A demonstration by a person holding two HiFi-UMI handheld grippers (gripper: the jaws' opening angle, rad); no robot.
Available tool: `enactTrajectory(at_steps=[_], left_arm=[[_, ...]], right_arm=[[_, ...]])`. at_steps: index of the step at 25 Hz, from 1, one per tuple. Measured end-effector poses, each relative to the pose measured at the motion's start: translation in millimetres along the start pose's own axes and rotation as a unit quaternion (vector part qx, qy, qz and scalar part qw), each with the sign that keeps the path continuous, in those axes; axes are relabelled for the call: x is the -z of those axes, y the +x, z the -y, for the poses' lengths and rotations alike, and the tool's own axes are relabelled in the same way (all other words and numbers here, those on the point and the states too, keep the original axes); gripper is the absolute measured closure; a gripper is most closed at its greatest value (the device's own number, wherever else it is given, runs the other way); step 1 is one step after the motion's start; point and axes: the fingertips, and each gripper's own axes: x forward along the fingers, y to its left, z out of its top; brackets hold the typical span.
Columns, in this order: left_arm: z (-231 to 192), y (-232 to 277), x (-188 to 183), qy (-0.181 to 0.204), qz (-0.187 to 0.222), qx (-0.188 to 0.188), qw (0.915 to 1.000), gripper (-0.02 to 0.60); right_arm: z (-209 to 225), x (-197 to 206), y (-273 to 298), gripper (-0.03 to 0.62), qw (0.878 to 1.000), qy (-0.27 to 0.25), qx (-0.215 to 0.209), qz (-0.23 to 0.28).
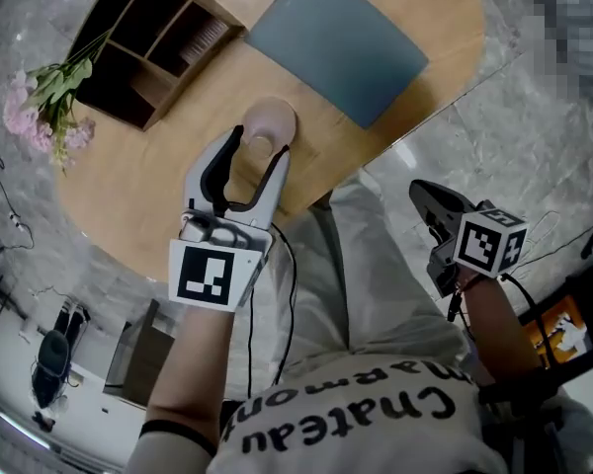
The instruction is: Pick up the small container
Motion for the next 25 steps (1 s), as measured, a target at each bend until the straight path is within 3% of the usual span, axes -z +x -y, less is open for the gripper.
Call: enactTrajectory(at_steps=[5, 14, 21, 22, 23, 25], left_arm=[[3, 21, 6, 0.087, -0.021, 0.005, 0.996, 0.322], [11, 51, 7, 0.143, -0.008, 0.011, 0.9897, 0.316], [8, 56, 10, 0.173, -0.012, 0.0, 0.9849, 0.344], [6, 57, 10, 0.179, -0.011, -0.004, 0.9839, 0.361], [4, 56, 9, 0.183, -0.008, -0.008, 0.983, 0.424], [2, 56, 9, 0.187, -0.005, -0.009, 0.9823, 0.436]], right_arm=[[14, -3, 9, 0.582, 1.0, 0.02, -0.003, -0.006], [14, 0, 23, 0.582, 1.0, 0.004, -0.009, -0.028], [15, 11, 28, 0.582, 0.999, 0.005, -0.014, -0.045], [15, 13, 29, 0.582, 0.999, 0.006, -0.015, -0.045], [14, 14, 29, 0.582, 0.999, 0.006, -0.015, -0.045], [13, 16, 30, 0.582, 0.999, 0.006, -0.017, -0.044]])
